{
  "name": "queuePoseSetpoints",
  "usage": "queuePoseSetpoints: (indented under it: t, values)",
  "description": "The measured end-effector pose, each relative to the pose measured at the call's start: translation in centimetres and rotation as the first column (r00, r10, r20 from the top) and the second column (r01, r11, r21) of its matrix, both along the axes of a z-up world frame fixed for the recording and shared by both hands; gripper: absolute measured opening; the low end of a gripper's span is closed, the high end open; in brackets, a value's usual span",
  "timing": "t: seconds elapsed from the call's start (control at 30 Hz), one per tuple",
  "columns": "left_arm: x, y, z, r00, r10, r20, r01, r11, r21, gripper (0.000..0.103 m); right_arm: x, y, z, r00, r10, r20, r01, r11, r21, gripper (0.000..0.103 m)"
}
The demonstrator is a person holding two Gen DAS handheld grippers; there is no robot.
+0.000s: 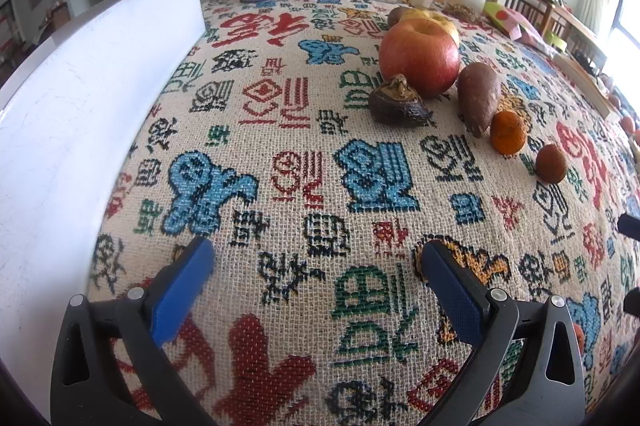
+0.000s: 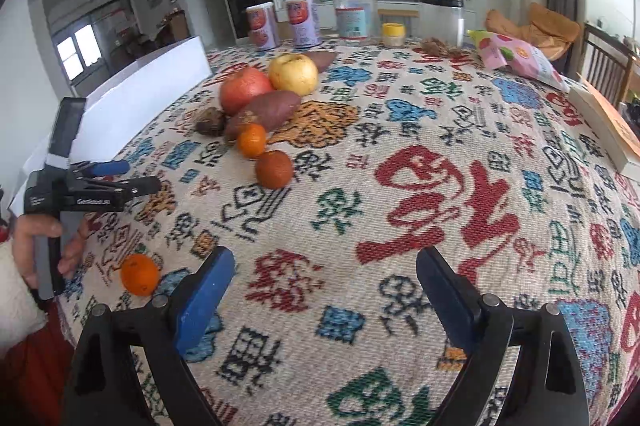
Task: Organize fruits
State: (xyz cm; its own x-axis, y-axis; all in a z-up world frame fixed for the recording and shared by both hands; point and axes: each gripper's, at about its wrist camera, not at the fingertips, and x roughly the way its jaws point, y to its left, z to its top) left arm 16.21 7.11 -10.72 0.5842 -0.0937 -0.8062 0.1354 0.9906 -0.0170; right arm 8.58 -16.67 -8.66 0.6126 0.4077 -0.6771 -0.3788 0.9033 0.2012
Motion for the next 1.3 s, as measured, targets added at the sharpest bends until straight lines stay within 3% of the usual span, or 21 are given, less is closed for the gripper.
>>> queuePoseSetpoints:
  t: [0.07,0.13,0.17,0.27,0.37,0.53,0.7,0.8,1.0,1.07,1.13,1.2,1.3]
  values:
    - [0.0,0.0,0.0,1.000,0.000,0.000,0.000,1.000,0.000,0.103,-1.5,4.2,-0.1,0.988,0.156,0.006,-0.156,0.988,0.016,0.079]
    - [0.0,0.0,0.0,1.000,0.000,0.000,0.000,1.000,0.000,0.103,-2.2,7.4,-0.8,0.969,0.245,-0.020,-0.244,0.969,0.018,0.075]
    - [0.0,0.0,0.0,1.000,0.000,0.000,0.000,1.000,0.000,0.103,-2.3,8.5,-1.1,0.966,0.259,-0.024,-0.259,0.966,0.001,0.073]
    - [0.0,0.0,0.0,1.000,0.000,0.000,0.000,1.000,0.001,0.103,-2.7,11.3,-1.9,0.952,0.304,-0.024,-0.305,0.949,-0.074,0.053]
    - [0.0,0.0,0.0,1.000,0.000,0.000,0.000,1.000,0.001,0.103,-2.4,12.0,-2.3,0.960,0.280,-0.026,-0.281,0.954,-0.105,0.032]
    - [0.0,0.0,0.0,1.000,0.000,0.000,0.000,1.000,0.001,0.103,-1.3,8.3,-1.0,0.983,0.181,-0.024,-0.181,0.983,-0.021,0.031]
    - [0.0,0.0,0.0,1.000,0.000,0.000,0.000,1.000,0.001,0.103,1.6,0.2,0.3,0.997,-0.079,-0.020,0.079,0.996,0.031,0.031]
    - [0.0,0.0,0.0,1.000,0.001,0.000,-0.001,1.000,0.001,0.103,3.6,-3.9,-0.7,0.975,-0.219,-0.039,0.218,0.975,-0.036,0.031]
    - [-0.1,-0.1,0.0,1.000,0.001,0.000,-0.001,1.000,0.002,0.103,5.0,-6.1,-1.7,0.956,-0.280,-0.086,0.275,0.959,-0.071,0.033]
    - [0.0,0.0,0.0,1.000,0.001,0.000,-0.001,1.000,0.002,0.103,5.0,-5.8,-1.9,0.959,-0.271,-0.083,0.263,0.960,-0.094,0.044]
    - [0.0,0.0,0.0,1.000,0.001,0.000,-0.001,1.000,0.002,0.103,4.8,-5.4,-2.0,0.959,-0.270,-0.082,0.260,0.959,-0.116,0.071]
    - [0.0,0.0,0.0,1.000,0.001,0.000,-0.001,1.000,0.002,0.103,4.6,-4.9,-2.2,0.957,-0.277,-0.087,0.263,0.954,-0.145,0.083]
    - [0.0,0.1,0.0,1.000,0.001,0.000,-0.001,1.000,0.002,0.103,4.6,-4.6,-2.4,0.957,-0.276,-0.086,0.259,0.951,-0.166,0.085]
